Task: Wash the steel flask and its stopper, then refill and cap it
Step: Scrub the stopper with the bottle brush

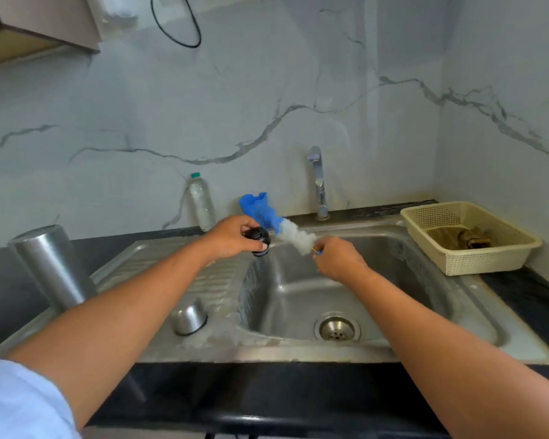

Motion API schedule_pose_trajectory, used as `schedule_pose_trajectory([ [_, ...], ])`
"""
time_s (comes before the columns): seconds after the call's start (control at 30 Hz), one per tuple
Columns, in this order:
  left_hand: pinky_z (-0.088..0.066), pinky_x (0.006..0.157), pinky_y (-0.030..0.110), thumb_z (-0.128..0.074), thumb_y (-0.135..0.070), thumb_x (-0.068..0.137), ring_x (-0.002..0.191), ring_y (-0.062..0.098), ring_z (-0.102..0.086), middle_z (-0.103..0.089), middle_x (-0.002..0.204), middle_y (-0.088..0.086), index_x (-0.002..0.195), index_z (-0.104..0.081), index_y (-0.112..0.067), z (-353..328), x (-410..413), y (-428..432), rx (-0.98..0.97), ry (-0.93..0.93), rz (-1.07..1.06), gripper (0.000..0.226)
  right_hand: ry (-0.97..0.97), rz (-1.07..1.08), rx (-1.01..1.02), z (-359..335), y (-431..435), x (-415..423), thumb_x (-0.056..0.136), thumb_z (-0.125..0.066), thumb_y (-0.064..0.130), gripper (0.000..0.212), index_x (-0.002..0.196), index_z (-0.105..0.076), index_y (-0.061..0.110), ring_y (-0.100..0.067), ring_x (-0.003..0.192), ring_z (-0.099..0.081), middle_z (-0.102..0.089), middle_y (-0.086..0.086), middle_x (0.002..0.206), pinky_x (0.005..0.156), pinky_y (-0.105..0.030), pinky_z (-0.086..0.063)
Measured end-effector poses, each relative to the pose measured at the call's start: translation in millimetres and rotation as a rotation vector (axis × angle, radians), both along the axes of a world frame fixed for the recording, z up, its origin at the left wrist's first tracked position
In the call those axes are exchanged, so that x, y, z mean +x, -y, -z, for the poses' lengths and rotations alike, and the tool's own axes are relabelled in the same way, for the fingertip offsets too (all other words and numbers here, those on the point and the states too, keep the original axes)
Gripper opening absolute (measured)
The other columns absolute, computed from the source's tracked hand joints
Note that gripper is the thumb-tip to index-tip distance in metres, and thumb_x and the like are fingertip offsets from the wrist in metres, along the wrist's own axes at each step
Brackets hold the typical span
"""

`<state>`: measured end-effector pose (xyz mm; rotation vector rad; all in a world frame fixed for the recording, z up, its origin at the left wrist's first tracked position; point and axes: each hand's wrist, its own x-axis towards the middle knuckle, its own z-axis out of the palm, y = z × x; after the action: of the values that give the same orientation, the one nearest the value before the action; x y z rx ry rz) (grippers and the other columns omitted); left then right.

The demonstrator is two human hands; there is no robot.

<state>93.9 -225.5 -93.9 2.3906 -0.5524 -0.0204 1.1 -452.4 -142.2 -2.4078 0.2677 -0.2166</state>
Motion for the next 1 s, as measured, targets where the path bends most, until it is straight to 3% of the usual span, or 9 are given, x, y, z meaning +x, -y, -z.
schedule_pose_trajectory([
  [0.17,-0.052,0.1,0.032,-0.089,-0.023,0.08,0.105,0.013,-0.07,-0.073,0.107,-0.009,0.113,-0.065,-0.027,-15.7,-32.6,-65.9,-0.032,0.006,-0.074,0.04,-0.035,-0.069,-0.142,-3.6,-48.0,-10.4,0.097,-0.054,0.013,0.024,0.116,-0.069,0.01,-0.03,0.1,-0.067,-0.071,-0.012,0.109,0.091,-0.04,-0.056],
  [0.27,-0.056,0.093,0.036,-0.086,-0.027,0.084,0.1,0.014,-0.071,-0.076,0.105,-0.006,0.115,-0.069,-0.023,-21.8,-53.8,-104.8,-0.007,0.008,-0.104,0.035,-0.031,-0.052,-0.178,-2.6,-69.9,-15.5,0.096,-0.056,0.013,0.02,0.11,-0.069,0.009,-0.029,0.092,-0.067,-0.07,-0.012,0.101,0.084,-0.038,-0.057],
  [0.47,-0.054,0.096,0.033,-0.084,-0.044,0.082,0.103,0.011,-0.067,-0.073,0.111,-0.01,0.116,-0.068,-0.03,-5.5,-87.2,-178.0,0.257,0.019,-0.163,0.04,-0.015,0.022,-0.163,2.4,-94.3,-25.3,0.095,-0.057,0.013,0.017,0.108,-0.068,0.008,-0.028,0.085,-0.066,-0.067,-0.011,0.095,0.078,-0.039,-0.059],
  [0.6,-0.054,0.099,0.036,-0.084,-0.037,0.083,0.107,0.016,-0.066,-0.07,0.121,-0.003,0.121,-0.065,-0.029,15.2,-93.0,-206.3,0.337,-0.036,-0.213,0.044,-0.026,0.041,-0.177,5.3,-104.7,-30.9,0.097,-0.057,0.013,0.018,0.111,-0.066,0.008,-0.028,0.085,-0.066,-0.067,-0.011,0.095,0.079,-0.04,-0.06],
  [0.7,-0.053,0.098,0.036,-0.082,-0.033,0.085,0.112,0.021,-0.063,-0.064,0.126,-0.001,0.131,-0.063,-0.023,24.9,-95.5,-215.1,0.367,-0.032,-0.239,0.051,-0.038,0.044,-0.171,7.4,-111.0,-35.2,0.097,-0.057,0.015,0.017,0.11,-0.065,0.007,-0.027,0.082,-0.066,-0.066,-0.011,0.093,0.072,-0.038,-0.058],
  [0.83,-0.049,0.085,0.03,-0.077,-0.03,0.09,0.107,0.02,-0.058,-0.06,0.136,0.005,0.141,-0.058,-0.019,31.7,-92.9,-223.5,0.388,-0.018,-0.26,0.056,-0.033,0.04,-0.161,11.0,-112.8,-39.2,0.096,-0.056,0.013,0.014,0.101,-0.066,0.006,-0.024,0.073,-0.062,-0.064,-0.01,0.085,0.064,-0.035,-0.052],
  [1.0,-0.047,0.088,0.029,-0.076,-0.029,0.09,0.113,0.022,-0.06,-0.062,0.137,0.007,0.14,-0.06,-0.017,39.5,-87.6,-229.4,0.391,-0.021,-0.27,0.054,-0.033,0.036,-0.144,12.6,-110.9,-43.7,0.095,-0.055,0.012,0.013,0.096,-0.067,0.007,-0.022,0.068,-0.06,-0.064,-0.009,0.082,0.056,-0.03,-0.045],
])
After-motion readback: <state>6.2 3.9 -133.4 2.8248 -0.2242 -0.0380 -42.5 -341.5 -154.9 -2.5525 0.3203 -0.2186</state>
